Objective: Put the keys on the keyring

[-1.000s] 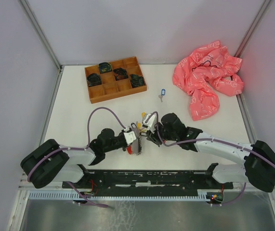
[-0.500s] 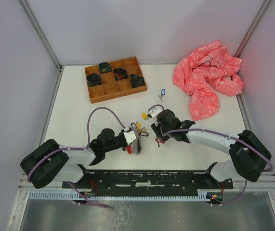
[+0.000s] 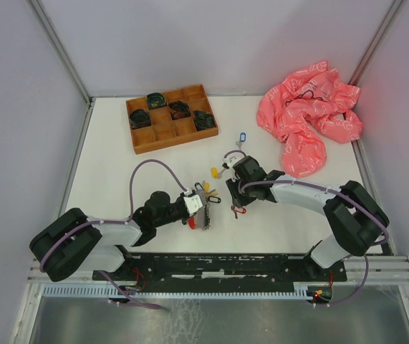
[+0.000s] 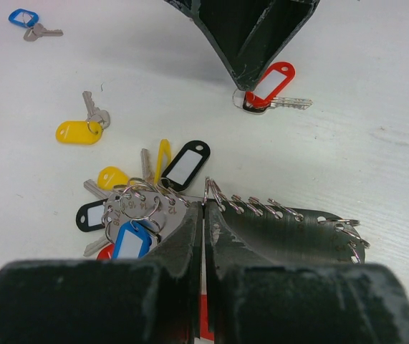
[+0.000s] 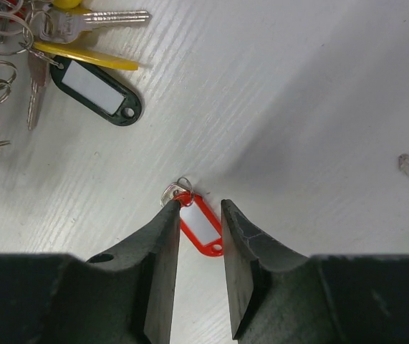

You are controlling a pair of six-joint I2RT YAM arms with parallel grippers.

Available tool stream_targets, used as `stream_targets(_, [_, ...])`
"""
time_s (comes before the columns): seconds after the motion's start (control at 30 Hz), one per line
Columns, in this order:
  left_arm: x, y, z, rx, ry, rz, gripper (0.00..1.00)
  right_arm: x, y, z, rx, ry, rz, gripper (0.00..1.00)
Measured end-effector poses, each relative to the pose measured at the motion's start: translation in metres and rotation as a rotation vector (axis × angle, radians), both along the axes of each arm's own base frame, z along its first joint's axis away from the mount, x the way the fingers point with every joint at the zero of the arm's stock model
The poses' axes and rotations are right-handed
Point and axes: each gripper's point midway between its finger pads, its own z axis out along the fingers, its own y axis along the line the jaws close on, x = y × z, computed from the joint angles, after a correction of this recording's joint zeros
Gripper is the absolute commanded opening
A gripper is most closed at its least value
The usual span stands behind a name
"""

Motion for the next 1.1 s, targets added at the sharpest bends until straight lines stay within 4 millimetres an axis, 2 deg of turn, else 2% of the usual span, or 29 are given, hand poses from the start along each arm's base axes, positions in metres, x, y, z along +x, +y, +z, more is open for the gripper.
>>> stream_targets(0.27, [0.0, 0.0, 0.0, 0.001, 0.001, 0.0, 0.03, -0.003, 0.005, -0.009, 0.012, 0.051, 0.0, 0.34])
stream_targets(0.67, [0.0, 0.0, -0.001, 0.002, 0.002, 0.0, 0.03, -0.004, 0.014, -0.003, 0.048, 0.068, 0.024, 0.26])
stream_targets(1.1, [-0.001, 0.0, -0.001, 0.004, 0.004, -0.001, 0.03, -0.006, 0.013, -0.008, 0.031, 0.093, 0.025, 0.24])
